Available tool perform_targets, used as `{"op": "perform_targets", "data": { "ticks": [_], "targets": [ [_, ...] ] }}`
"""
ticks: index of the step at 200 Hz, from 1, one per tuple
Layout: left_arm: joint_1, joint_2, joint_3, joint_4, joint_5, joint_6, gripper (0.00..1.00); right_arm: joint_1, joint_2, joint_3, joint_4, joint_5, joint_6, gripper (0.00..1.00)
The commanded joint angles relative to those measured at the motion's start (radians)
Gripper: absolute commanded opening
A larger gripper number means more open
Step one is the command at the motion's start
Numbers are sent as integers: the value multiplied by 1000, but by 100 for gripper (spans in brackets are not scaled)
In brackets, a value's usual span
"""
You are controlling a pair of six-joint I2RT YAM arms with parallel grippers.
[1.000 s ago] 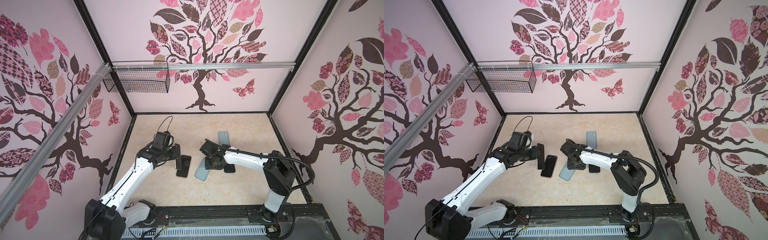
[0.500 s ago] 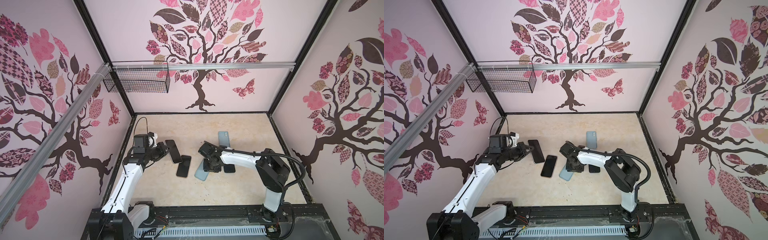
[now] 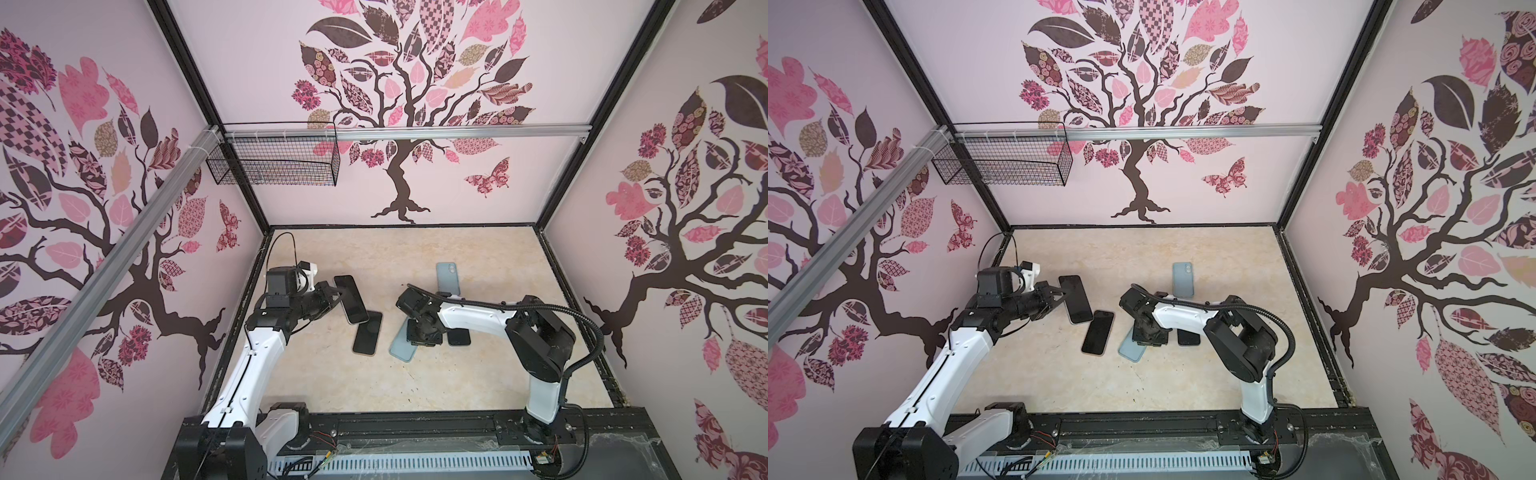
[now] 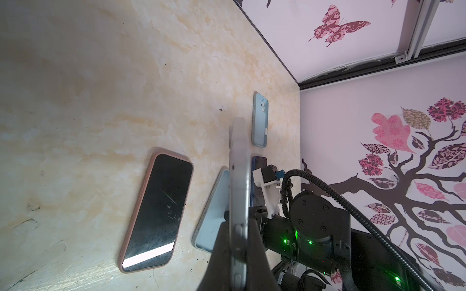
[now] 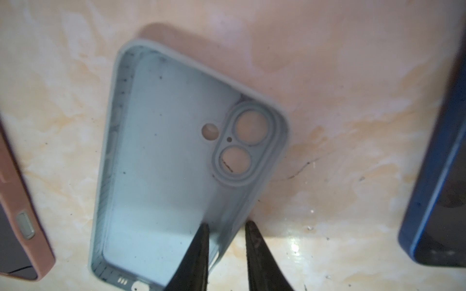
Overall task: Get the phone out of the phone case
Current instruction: 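Set the mint case beside the light blue case and open the right gripper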
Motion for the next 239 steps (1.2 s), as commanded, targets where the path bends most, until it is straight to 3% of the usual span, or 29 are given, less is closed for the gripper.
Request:
{"op": "perform_targets", "data": {
  "ticks": [1,75,96,116,159,191,239],
  "targets": [
    [4,-30,-24,31,4,17,0,5,47,23,-28,3,10,23],
    [2,-28,-35,5,12,93,0,-33,21,34,-33,11,-14,0],
    [-26,-31,-32,2,14,124,0,-55,1,36,-37,10,-34,0],
    [-111,-25,-29,1,-35,153,0,-78,-24,45,-45,42,-75,0],
    [-245,45,-33,76,-76,134,0,-167,-37,98,-42,99,-259,0],
    [-313,106,-18,134,-100,118,0,-210,68,253,-121,200,-368,0],
    [-384,223,16,203,-126,94,0,-306,253,489,-174,175,-449,0]
  ]
}}
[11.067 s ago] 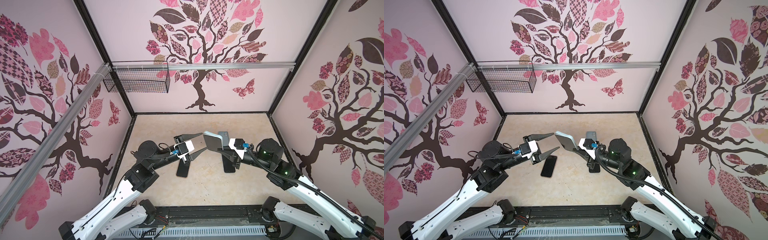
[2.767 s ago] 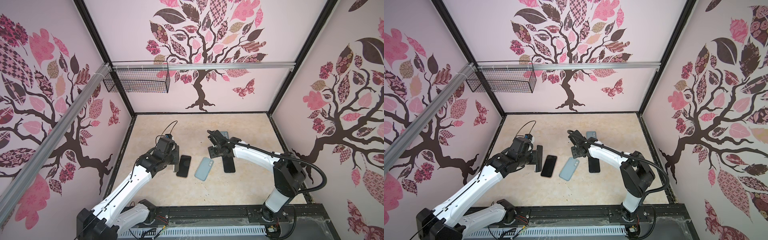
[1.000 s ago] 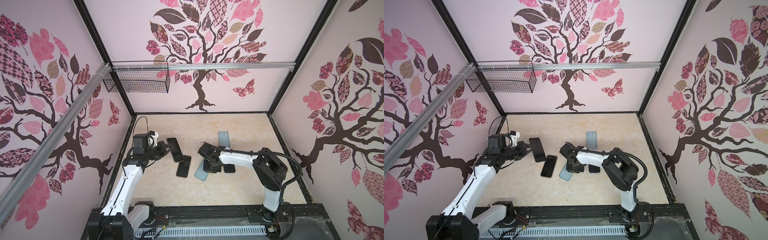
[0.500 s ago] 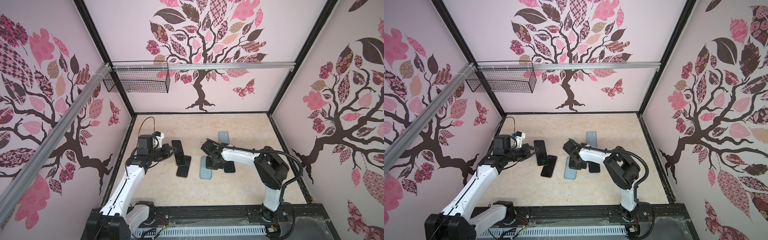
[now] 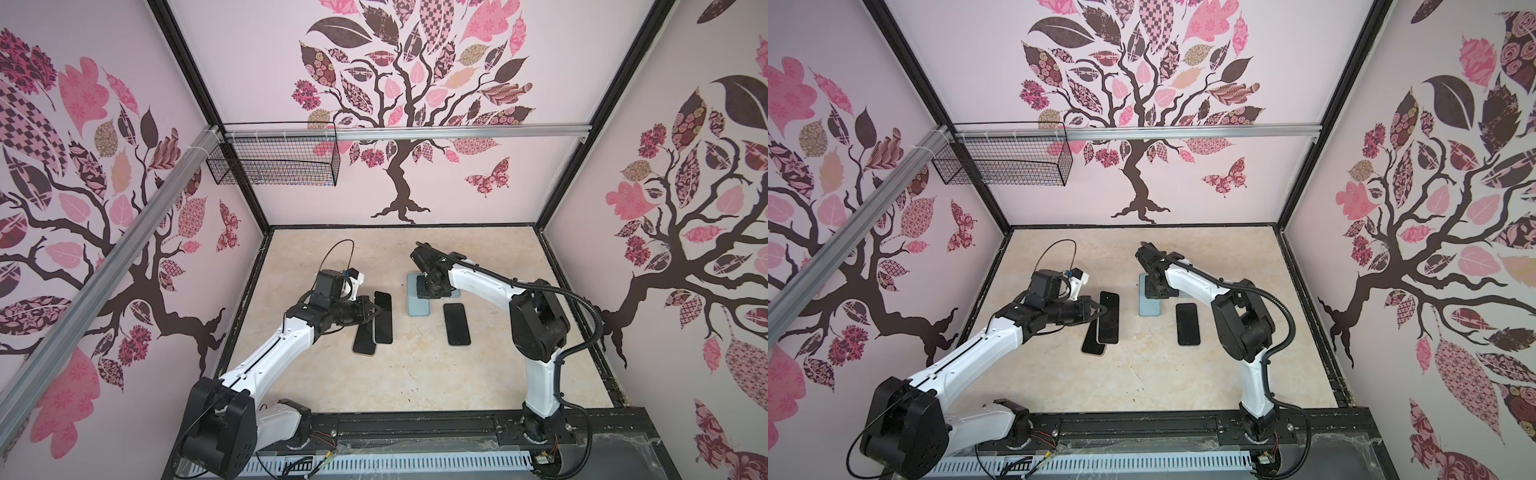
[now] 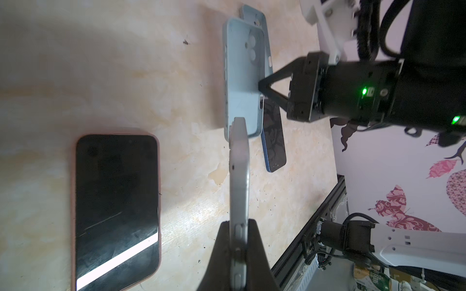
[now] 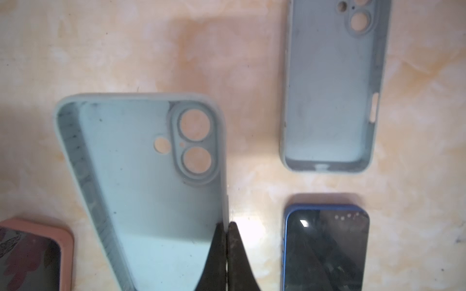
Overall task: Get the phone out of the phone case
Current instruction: 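Set the mint case beside the light blue case and open the right gripper, then move the right gripper over the blue-framed phone while the left lowers the silver phone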
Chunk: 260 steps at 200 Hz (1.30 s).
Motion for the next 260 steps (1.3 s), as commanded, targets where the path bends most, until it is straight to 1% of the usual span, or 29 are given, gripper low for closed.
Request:
{"op": "perform_targets", "data": {
  "ticks": [1,36,84,144,161,164,169,194,201,202,206,222,237,248,260],
  "targets": [
    [-11,30,33,100,-4,-24,0,-43,111,106,-84,19,-76,0],
    [-12,67,41,119,11,-28,0,-93,233,299,-157,34,-116,0],
    [-12,79,37,113,15,-10,0,-128,349,468,-222,17,-131,0],
    [-12,57,15,115,12,-14,0,-129,421,550,-246,-20,-126,0],
    [-12,51,9,115,11,-13,0,-130,422,555,-264,-19,-119,4],
    [-12,50,7,114,11,-13,0,-129,451,554,-265,-18,-118,5],
    [-12,50,6,114,11,-13,0,-130,453,556,-266,-17,-116,7],
    [-12,48,2,121,15,-21,0,-130,439,555,-266,-25,-116,19],
    [-12,46,1,124,18,-23,0,-129,439,584,-266,-29,-116,22],
    [-12,45,1,124,17,-24,0,-129,414,584,-266,-30,-116,23],
    [-12,43,1,126,17,-23,0,-129,400,585,-266,-32,-116,24],
    [-12,38,-2,137,20,-27,0,-129,359,582,-266,-52,-116,28],
    [-12,34,-10,162,29,-40,0,-129,299,564,-260,-79,-114,29],
    [-12,35,-24,203,50,-57,0,-130,218,475,-220,-98,-108,27],
    [-15,34,-47,265,76,-85,0,-130,98,316,-116,-136,-108,27]
  ]
}}
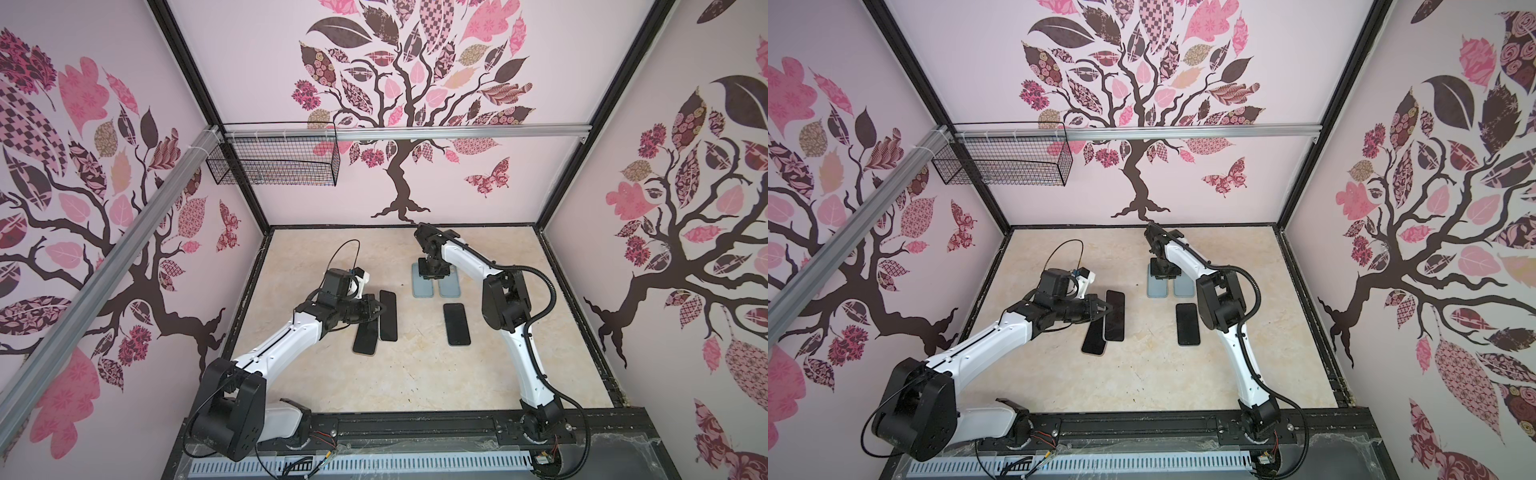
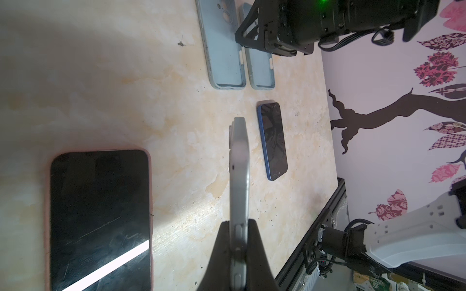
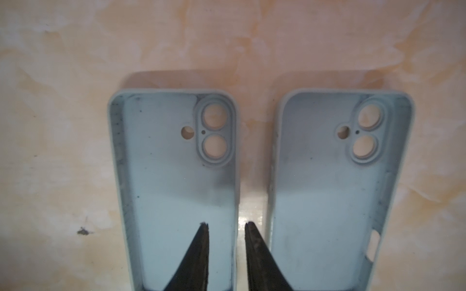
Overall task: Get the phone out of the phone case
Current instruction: 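Move the right gripper over the blue-framed phone while the left lowers the silver phone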
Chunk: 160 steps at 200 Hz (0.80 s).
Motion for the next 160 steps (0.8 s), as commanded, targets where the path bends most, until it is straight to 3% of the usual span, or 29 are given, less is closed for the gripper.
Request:
{"op": "perform_targets", "data": {
  "ticks": [1,29,62,118,160],
  "targets": [
    [-5,-27,-43,151,64,-50,0,0,-254,-175,97,-67,7,27],
    [-36,7,-46,191,59,-57,0,-2,-524,-518,311,-158,15,28],
    [-81,98,-25,250,57,-72,0,-3,-690,-777,372,-230,37,25],
    [-153,231,15,366,15,-124,0,0,-783,-1052,446,-349,76,11],
    [-178,288,15,443,-10,-178,0,9,-726,-1082,467,-345,79,0]
  ]
}}
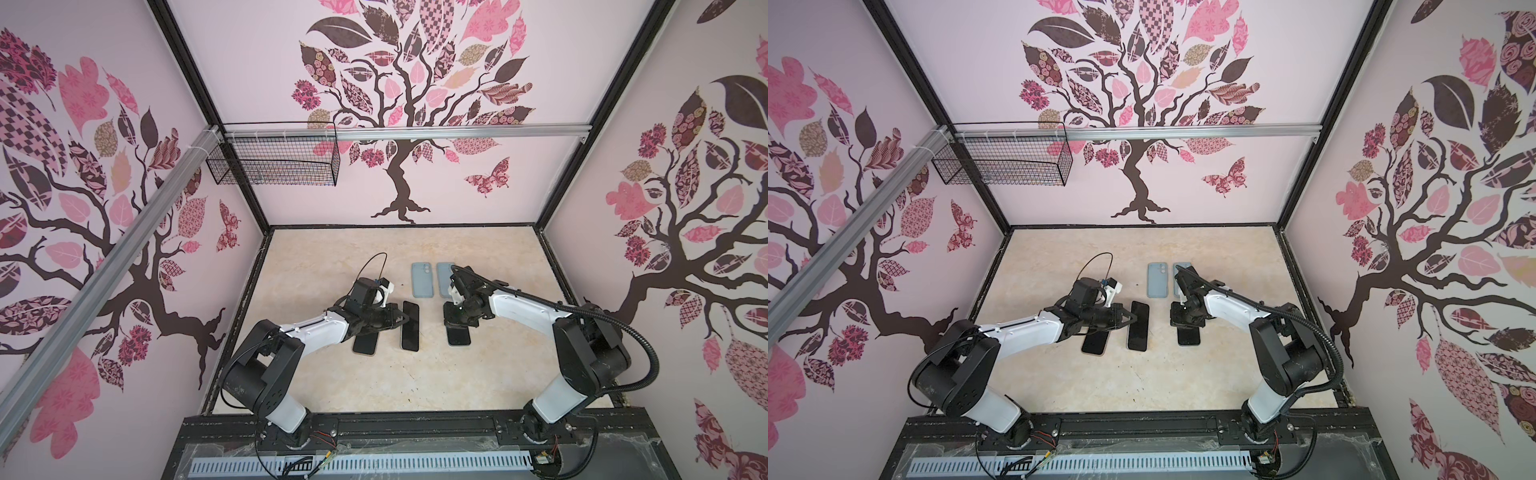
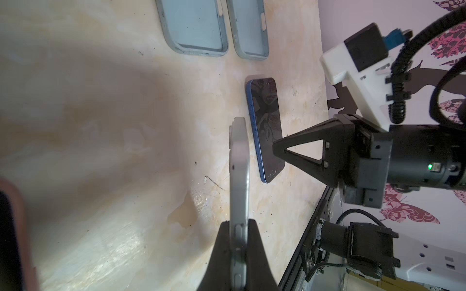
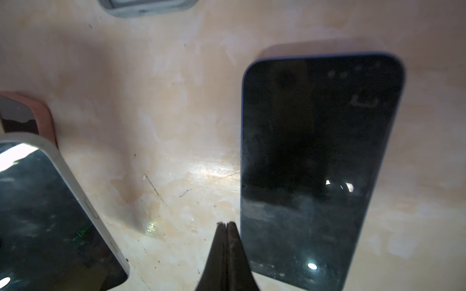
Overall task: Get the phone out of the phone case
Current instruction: 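Move the right gripper over the blue-framed phone while the left lowers the silver phone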
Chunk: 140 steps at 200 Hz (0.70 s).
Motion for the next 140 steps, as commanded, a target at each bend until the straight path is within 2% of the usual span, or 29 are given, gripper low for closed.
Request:
{"op": "perform_targets", "data": {
  "ticks": [1,50,140],
  "targets": [
    [-8,21,45,124,-11,-48,0,6,16,16,46,-19,10,0],
    [-16,46,40,154,-38,-67,0,14,113,65,57,-33,7,0],
    [-22,89,25,197,-20,-97,0,13,175,85,56,-22,7,0]
  ]
}}
